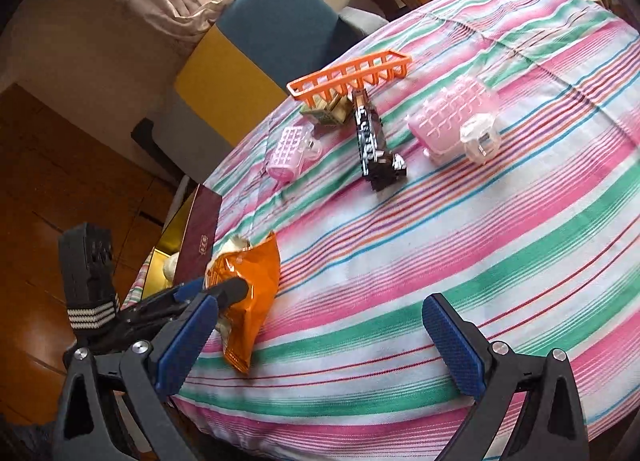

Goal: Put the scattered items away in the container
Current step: 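Lift snack bag with left gripper while right gripper grasps large pink roller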

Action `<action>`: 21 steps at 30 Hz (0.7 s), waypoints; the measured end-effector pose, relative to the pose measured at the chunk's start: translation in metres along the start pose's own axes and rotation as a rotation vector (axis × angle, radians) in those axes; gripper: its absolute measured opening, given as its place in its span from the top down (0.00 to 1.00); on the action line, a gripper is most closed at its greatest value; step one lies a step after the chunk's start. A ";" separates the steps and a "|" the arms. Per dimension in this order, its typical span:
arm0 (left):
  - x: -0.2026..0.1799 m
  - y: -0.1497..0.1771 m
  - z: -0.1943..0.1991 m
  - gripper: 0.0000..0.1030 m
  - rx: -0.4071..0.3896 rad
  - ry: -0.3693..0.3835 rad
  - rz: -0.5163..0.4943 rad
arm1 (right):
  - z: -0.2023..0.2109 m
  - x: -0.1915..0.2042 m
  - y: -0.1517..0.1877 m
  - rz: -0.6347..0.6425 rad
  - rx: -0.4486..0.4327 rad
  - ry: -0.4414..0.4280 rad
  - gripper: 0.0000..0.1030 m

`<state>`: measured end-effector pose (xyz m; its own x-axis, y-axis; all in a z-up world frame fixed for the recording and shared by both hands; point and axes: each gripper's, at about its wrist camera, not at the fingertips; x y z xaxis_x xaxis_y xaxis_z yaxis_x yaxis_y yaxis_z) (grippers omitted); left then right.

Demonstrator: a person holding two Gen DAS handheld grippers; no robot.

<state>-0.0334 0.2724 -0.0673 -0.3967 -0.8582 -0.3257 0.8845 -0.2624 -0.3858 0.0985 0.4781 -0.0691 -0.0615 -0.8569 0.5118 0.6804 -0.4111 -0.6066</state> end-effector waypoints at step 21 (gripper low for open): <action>0.010 0.009 -0.005 0.30 0.031 0.044 0.020 | -0.040 -0.066 -0.117 0.159 0.116 0.357 0.20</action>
<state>-0.0312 0.2636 -0.0784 -0.3884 -0.8435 -0.3709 0.8994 -0.2596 -0.3517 -0.0068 0.5702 -0.0565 -0.1844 -0.9695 0.1613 0.7782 -0.2442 -0.5785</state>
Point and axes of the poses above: each gripper's, at about its wrist camera, not at the fingertips, and z roughly against the way its jaws point, x to its left, y to its underside, and after that the axes turned 15 degrees about z, right-handed
